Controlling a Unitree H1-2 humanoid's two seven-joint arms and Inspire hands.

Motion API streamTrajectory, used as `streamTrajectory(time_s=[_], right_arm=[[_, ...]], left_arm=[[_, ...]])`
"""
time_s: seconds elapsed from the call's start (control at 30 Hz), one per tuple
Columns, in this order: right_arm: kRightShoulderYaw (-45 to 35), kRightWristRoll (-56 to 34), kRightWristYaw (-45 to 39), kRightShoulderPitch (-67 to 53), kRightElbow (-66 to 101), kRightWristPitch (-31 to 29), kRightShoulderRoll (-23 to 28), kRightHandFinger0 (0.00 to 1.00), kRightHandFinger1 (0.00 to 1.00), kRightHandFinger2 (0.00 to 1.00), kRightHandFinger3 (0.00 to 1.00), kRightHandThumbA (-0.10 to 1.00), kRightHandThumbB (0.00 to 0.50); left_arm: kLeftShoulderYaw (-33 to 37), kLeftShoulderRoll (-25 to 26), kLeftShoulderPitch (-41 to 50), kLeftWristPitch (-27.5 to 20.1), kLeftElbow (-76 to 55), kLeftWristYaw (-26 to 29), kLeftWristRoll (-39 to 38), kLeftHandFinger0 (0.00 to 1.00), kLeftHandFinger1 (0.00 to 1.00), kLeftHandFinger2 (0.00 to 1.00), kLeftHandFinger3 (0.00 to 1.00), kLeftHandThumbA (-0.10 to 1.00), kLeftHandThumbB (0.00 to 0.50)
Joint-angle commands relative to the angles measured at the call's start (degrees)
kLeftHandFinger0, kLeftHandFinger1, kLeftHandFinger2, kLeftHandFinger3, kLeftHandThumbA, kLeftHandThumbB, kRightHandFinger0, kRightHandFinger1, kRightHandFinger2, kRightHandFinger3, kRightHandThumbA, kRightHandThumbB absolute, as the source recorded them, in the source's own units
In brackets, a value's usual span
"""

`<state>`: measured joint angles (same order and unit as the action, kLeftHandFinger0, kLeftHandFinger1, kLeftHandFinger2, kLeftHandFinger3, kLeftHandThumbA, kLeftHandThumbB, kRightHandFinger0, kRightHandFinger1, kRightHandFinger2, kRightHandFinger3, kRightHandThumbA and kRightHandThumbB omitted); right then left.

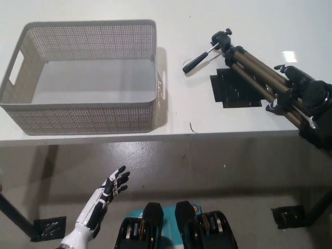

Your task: The robot uses its right hand to pick the tripod on the desk and places it into a rectangular container on the left.

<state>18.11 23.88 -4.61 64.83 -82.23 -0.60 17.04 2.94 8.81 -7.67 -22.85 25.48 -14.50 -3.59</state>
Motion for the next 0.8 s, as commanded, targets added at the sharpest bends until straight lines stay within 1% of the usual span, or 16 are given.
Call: streamTrajectory(time_s=[0.0, 0.1, 0.17, 0.2, 0.23, 0.27, 0.4, 0.47, 0.53, 0.57, 0.6, 0.63, 0.67, 0.7, 0.73, 0.77], right_arm=[[-3.0, -3.8, 2.0, -1.3, -0.4, -0.7, -1.9, 0.1, 0.75, 1.0, 0.94, -0.1, 0.134], [-5.3, -5.4, 1.2, -0.9, -0.4, -0.6, -2.0, 0.24, 0.81, 1.0, 0.97, -0.1, 0.133], [-7.6, -7.0, 0.5, -0.7, -0.4, -0.3, -2.1, 0.22, 0.77, 1.0, 0.98, -0.1, 0.137], [-8.5, -7.6, 0.3, -0.5, -0.3, -0.1, -2.3, 0.24, 0.76, 1.0, 0.99, -0.1, 0.153], [-9.5, -8.2, -0.1, -0.4, -0.3, -0.3, -2.3, 0.2, 0.71, 1.0, 0.99, -0.1, 0.155], [-10.1, -8.5, -0.3, -0.4, -0.3, -0.4, -2.3, 0.18, 0.69, 0.99, 0.99, -0.1, 0.169], [-10.6, -8.2, -0.7, 0.0, -0.2, -0.5, -2.3, 0.15, 0.62, 0.92, 0.98, -0.1, 0.166], [-11.2, -8.7, -0.8, 0.1, -0.2, -0.4, -2.3, 0.25, 0.68, 0.96, 0.97, -0.1, 0.188], [-13.7, -11.2, -1.0, 0.3, -0.3, 0.8, -2.4, 0.3, 0.71, 0.84, 0.93, -0.1, 0.186], [-14.9, -12.1, -0.9, 0.4, -0.3, 1.6, -2.5, 0.29, 0.71, 0.74, 0.91, -0.1, 0.191], [-16.4, -13.3, -0.9, 0.6, -0.3, 2.2, -2.5, 0.34, 0.76, 0.71, 0.93, -0.1, 0.203], [-18.1, -14.6, -1.4, 0.7, -0.3, 2.7, -2.7, 0.32, 0.72, 0.72, 0.94, -0.1, 0.201], [-20.0, -16.1, -2.1, 1.2, -0.4, 4.1, -2.8, 0.19, 0.58, 0.73, 0.97, -0.1, 0.21], [-23.2, -18.8, -3.3, 1.3, -0.4, 5.0, -2.9, 0.08, 0.47, 0.73, 1.0, -0.1, 0.193], [-24.7, -19.8, -3.8, 1.4, -0.4, 5.4, -2.8, 0.02, 0.44, 0.76, 0.97, -0.1, 0.19], [-25.9, -20.4, -4.7, 1.4, -0.4, 5.7, -2.8, 0.0, 0.37, 0.76, 0.87, -0.1, 0.2]], left_arm=[[-0.2, 1.0, -1.8, -0.9, -1.0, -0.5, -0.2, 1.0, 1.0, 1.0, 1.0, 1.0, 0.5], [-0.2, 1.2, -1.6, -0.5, -1.6, -0.3, 0.2, 1.0, 1.0, 1.0, 1.0, 1.0, 0.5], [-0.1, 1.2, -1.6, -0.4, -1.5, -0.2, 0.3, 1.0, 1.0, 1.0, 1.0, 1.0, 0.5], [-0.2, 1.2, -1.6, 0.2, -1.8, -0.4, 0.0, 1.0, 1.0, 1.0, 1.0, 1.0, 0.5], [-0.1, 1.2, -1.6, 0.4, -1.9, -0.4, 0.0, 1.0, 1.0, 1.0, 1.0, 1.0, 0.5], [-0.1, 1.3, -1.6, 0.6, -2.0, -0.4, 0.0, 1.0, 1.0, 1.0, 1.0, 1.0, 0.5], [0.0, 1.2, -1.4, 0.7, -2.2, -0.2, 0.4, 1.0, 1.0, 1.0, 1.0, 1.0, 0.5], [0.0, 1.3, -1.4, 0.6, -2.1, -0.3, 0.3, 1.0, 1.0, 1.0, 1.0, 1.0, 0.5], [-0.1, 1.2, -1.6, -0.1, -1.3, -0.6, -0.2, 1.0, 1.0, 1.0, 1.0, 1.0, 0.5], [-0.1, 1.2, -1.7, -0.1, -1.2, -0.6, -0.3, 1.0, 1.0, 1.0, 1.0, 1.0, 0.5], [-0.1, 1.2, -1.7, 0.1, -1.3, -0.7, -0.4, 1.0, 1.0, 1.0, 1.0, 1.0, 0.5], [-0.1, 1.2, -1.6, 0.2, -1.4, -0.7, -0.5, 1.0, 1.0, 1.0, 1.0, 1.0, 0.5], [-0.2, 1.2, -1.5, 0.5, -1.7, -0.7, -0.4, 1.0, 1.0, 1.0, 1.0, 1.0, 0.5], [-0.2, 1.3, -1.5, 0.5, -1.7, -0.7, -0.4, 1.0, 1.0, 1.0, 1.0, 1.0, 0.5], [-0.1, 1.2, -1.6, 0.4, -1.6, -0.7, -0.4, 1.0, 1.0, 1.0, 1.0, 1.0, 0.5], [-0.1, 1.2, -1.7, 0.3, -1.4, -0.8, -0.5, 1.0, 1.0, 1.0, 1.0, 1.0, 0.5]])
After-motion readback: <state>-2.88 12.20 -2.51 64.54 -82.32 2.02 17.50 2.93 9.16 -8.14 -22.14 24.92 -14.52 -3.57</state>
